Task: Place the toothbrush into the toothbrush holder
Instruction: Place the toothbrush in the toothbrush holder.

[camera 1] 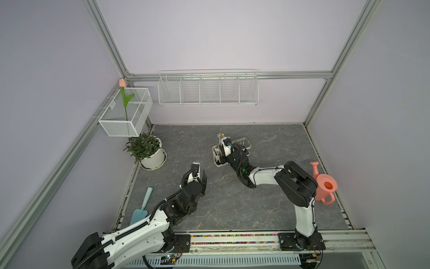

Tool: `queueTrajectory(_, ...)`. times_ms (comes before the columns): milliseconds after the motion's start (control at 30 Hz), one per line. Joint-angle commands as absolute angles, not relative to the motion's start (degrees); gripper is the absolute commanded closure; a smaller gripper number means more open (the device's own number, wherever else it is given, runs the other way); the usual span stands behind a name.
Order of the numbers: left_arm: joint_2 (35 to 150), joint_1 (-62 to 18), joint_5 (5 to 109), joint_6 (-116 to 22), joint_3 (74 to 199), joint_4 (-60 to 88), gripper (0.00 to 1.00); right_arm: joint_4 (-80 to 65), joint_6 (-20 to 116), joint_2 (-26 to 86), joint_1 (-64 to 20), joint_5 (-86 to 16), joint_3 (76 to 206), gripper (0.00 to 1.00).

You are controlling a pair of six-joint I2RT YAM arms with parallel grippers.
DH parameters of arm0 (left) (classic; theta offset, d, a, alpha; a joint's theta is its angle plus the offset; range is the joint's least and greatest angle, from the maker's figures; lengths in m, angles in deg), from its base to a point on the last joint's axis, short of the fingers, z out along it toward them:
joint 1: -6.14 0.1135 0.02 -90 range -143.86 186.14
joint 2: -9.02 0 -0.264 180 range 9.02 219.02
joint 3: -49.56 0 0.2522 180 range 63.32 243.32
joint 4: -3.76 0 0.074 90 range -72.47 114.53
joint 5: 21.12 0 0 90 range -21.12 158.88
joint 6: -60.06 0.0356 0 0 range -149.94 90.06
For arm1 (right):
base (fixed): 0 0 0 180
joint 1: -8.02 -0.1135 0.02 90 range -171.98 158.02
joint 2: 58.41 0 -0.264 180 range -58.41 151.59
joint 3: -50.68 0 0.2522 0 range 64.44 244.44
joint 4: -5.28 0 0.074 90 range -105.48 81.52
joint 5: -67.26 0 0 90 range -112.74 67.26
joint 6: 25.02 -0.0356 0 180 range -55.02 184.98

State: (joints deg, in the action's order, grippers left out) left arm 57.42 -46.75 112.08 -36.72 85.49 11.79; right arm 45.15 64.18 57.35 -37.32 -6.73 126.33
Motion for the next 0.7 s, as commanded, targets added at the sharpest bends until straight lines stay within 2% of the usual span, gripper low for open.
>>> queueTrajectory(0,57.34,-46.51,111.51,-37.48,85.12,11.11,0.37,50.48,66.04,58.81,-37.95,-4.54,125.61,0.93)
queueTrajectory(333,57.86,-46.34,110.13,-37.34,85.29,10.94,0.36,52.02,68.85,60.06,-38.87,-2.17,125.05,0.93)
queueTrajectory(367,57.82,-46.41,109.77,-37.29,85.29,10.93,0.36,52.83,69.02,60.15,-38.82,-2.13,124.6,0.91)
queueTrajectory(467,57.89,-46.34,109.23,-37.21,85.3,10.94,0.36,54.66,69.37,60.33,-38.97,-1.99,123.86,0.66)
queueTrajectory(567,58.05,-46.42,108.76,-37.05,85.42,10.93,0.36,53.83,69.15,59.99,-38.99,-2.08,123.96,0.63)
queueTrajectory(667,58.05,-46.41,108.43,-36.91,85.38,10.93,0.35,53.11,69.24,59.33,-38.98,-2.34,123.99,0.46)
